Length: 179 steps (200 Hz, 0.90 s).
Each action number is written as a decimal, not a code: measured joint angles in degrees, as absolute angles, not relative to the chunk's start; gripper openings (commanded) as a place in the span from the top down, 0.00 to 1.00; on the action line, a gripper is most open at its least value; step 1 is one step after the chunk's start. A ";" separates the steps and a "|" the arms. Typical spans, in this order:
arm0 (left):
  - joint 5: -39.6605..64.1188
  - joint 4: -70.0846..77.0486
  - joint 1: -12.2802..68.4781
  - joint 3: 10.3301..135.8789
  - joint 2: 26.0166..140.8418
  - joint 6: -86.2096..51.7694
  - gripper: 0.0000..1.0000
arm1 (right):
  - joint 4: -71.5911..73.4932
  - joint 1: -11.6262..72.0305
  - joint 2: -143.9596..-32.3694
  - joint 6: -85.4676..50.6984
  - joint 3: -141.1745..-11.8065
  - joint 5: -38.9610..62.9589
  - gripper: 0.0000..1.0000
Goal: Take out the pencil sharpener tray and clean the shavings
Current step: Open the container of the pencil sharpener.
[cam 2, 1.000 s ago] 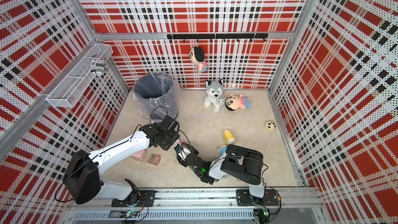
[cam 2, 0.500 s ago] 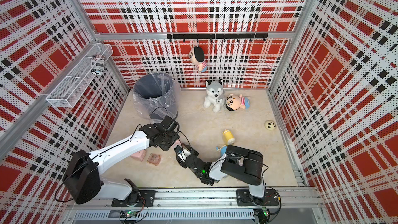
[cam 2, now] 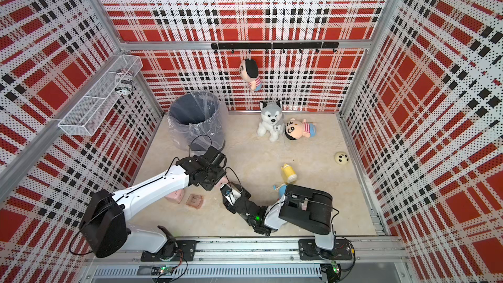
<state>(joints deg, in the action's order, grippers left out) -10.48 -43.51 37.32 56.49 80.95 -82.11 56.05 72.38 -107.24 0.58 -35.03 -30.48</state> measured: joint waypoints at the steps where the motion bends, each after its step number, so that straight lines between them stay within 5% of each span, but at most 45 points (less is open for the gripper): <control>1: -10.48 -43.51 37.32 56.49 80.95 -82.11 0.42 | 56.05 72.38 -107.24 0.58 -35.03 -30.50 0.41; 19: -10.85 -43.42 37.32 56.49 80.95 -82.13 0.42 | 56.03 72.38 -107.37 0.58 -35.44 -30.63 0.31; 58: -11.62 -43.24 37.32 56.49 80.95 -82.13 0.42 | 56.10 72.64 -108.05 0.54 -37.06 -30.74 0.27; 179: -12.56 -43.31 37.36 56.49 80.95 -82.15 0.42 | 56.07 71.99 -110.00 0.47 -38.24 -30.94 0.40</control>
<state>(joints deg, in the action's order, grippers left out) -12.56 -43.31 37.36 56.49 80.95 -82.15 56.07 71.99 -110.00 0.47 -38.24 -30.94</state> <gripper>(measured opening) 0.582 0.607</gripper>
